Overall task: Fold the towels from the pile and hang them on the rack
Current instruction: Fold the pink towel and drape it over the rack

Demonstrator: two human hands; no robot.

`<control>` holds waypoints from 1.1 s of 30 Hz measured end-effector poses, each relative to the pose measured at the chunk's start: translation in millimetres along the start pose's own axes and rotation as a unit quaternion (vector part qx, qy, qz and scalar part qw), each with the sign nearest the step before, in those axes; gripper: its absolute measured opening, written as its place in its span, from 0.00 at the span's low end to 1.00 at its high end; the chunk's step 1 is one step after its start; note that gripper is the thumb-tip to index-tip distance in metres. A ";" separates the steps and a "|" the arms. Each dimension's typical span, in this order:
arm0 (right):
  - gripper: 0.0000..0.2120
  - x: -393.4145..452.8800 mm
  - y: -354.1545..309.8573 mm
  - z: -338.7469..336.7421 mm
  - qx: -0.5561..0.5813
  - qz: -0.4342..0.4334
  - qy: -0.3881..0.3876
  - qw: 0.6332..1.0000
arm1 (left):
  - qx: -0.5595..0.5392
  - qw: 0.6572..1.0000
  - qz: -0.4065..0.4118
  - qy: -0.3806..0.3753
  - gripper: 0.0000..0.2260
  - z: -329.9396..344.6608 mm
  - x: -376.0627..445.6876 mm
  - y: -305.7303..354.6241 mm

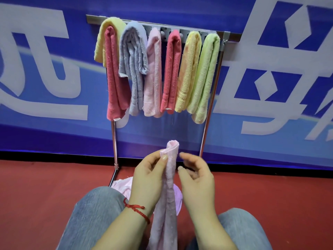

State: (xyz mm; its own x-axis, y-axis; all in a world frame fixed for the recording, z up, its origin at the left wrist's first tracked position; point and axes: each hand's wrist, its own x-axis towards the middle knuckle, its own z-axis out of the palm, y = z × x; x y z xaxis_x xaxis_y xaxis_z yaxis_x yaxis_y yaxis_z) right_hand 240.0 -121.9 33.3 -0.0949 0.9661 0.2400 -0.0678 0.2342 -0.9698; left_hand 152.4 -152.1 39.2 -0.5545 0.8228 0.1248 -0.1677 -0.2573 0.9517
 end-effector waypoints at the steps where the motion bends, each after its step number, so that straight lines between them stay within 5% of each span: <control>1: 0.21 3.0 -0.7 -3.1 0.002 0.012 0.001 1.000 | 0.014 1.000 0.014 -0.007 0.08 -1.7 0.8 1.6; 7: 0.40 16.1 0.7 -20.2 0.089 0.115 -0.129 0.981 | 0.058 0.986 0.046 -0.149 0.10 -15.4 5.8 13.2; 11: 0.26 13.6 -3.1 -22.7 0.140 0.100 -0.168 0.971 | 0.074 0.975 0.052 -0.204 0.07 -22.9 7.4 16.9; 15: 0.12 12.4 -7.8 -25.4 0.117 0.067 -0.155 0.979 | 0.174 0.963 0.108 -0.173 0.11 -30.1 10.4 15.5; 22: 0.08 11.9 -12.3 -24.5 0.051 0.013 -0.122 0.991 | 0.201 0.966 0.124 -0.104 0.07 -33.4 12.2 13.6; 25: 0.08 13.1 -24.8 -28.8 0.050 0.002 -0.140 0.989 | 0.071 0.983 0.071 -0.153 0.06 -36.9 14.1 19.0; 31: 0.11 15.1 -41.1 -36.5 0.071 0.015 -0.190 0.979 | -0.013 0.955 -0.012 -0.297 0.36 -40.9 25.9 18.7; 33: 0.12 15.5 -42.4 -37.2 0.067 0.013 -0.185 0.980 | 0.010 0.931 -0.043 -0.362 0.30 -36.0 25.1 22.5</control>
State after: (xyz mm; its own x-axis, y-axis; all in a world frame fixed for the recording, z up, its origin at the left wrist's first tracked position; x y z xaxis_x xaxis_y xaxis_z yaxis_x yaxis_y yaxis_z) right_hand 278.4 -112.9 76.6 -0.4494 0.8606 0.2394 -0.1892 0.1702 -0.9671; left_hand 105.4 -155.5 53.6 0.1565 0.9679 0.1967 -0.1672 -0.1703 0.9711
